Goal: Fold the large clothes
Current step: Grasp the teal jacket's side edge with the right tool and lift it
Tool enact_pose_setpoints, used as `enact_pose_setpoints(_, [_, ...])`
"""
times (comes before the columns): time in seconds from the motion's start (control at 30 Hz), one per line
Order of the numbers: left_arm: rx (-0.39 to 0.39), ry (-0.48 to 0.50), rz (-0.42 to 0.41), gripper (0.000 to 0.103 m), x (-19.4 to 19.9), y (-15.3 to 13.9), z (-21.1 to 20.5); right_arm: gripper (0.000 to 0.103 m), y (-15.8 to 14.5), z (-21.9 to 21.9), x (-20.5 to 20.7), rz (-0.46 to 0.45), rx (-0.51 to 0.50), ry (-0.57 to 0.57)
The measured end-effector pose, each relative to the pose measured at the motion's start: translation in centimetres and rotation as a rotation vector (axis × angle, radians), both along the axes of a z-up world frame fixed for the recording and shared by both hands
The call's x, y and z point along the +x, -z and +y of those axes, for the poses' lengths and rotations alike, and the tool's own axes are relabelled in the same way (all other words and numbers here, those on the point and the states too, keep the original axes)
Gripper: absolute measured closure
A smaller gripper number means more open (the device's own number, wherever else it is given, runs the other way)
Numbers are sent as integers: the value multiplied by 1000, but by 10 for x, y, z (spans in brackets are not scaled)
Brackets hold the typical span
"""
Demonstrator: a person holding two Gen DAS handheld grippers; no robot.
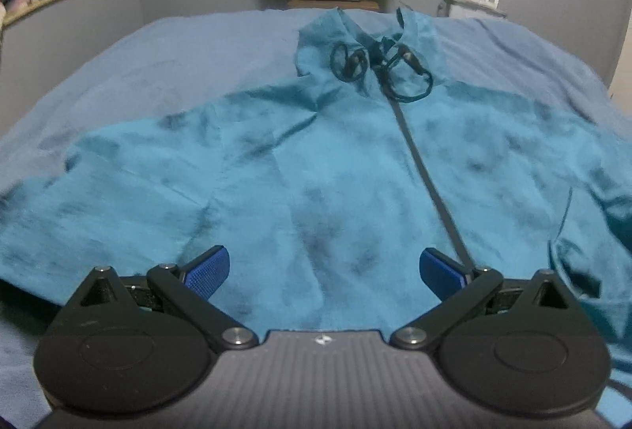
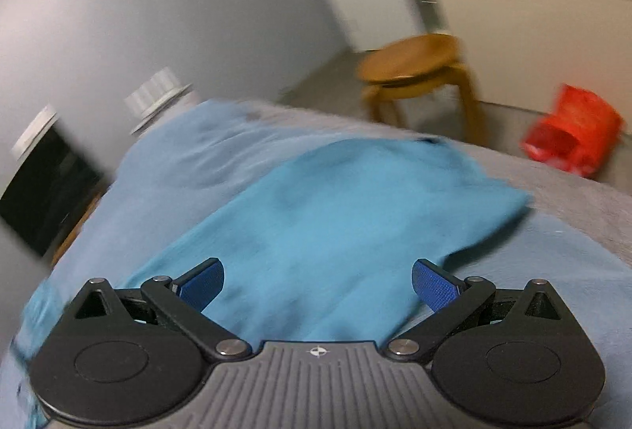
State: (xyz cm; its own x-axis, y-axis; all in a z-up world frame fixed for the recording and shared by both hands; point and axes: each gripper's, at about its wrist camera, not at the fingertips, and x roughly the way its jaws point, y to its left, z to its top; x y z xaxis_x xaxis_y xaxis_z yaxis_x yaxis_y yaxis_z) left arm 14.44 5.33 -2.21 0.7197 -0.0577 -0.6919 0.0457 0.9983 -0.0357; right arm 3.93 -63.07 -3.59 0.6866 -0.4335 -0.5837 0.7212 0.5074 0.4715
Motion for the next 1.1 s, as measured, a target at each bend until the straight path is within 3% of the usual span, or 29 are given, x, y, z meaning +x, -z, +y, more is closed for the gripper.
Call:
enact_pose_setpoints(0.1, [-31, -13, 22, 0, 7, 6, 2, 8, 25, -28, -2, 1, 49, 103])
enact_pose_setpoints(0.27, [-53, -5, 55, 0, 23, 18, -2, 22, 72, -56, -10, -79, 233, 192])
enact_pose_setpoints(0.43, [-19, 15, 66, 0, 29, 24, -9, 32, 82, -75, 1, -94, 146, 224])
enact_pose_setpoints(0.6, [33, 17, 50, 0, 29, 24, -15, 62, 97, -99, -14, -195, 167, 303])
enact_pose_setpoints(0.67, [46, 23, 42, 0, 28, 24, -17, 82, 94, -98, -22, -256, 156, 317])
enact_pose_setpoints(0.77, [66, 30, 36, 0, 26, 23, -20, 93, 74, -87, -27, -296, 67, 318])
enact_pose_setpoints(0.87, [75, 35, 28, 0, 26, 22, -20, 96, 39, -62, -19, -300, -101, 259])
enact_pose_setpoints(1.03, [79, 45, 13, 0, 24, 21, -21, 97, -30, 25, 25, -281, -489, -1])
enact_pose_setpoints(1.1, [78, 47, 8, 0, 24, 21, -20, 97, -52, 65, 45, -306, -577, -127])
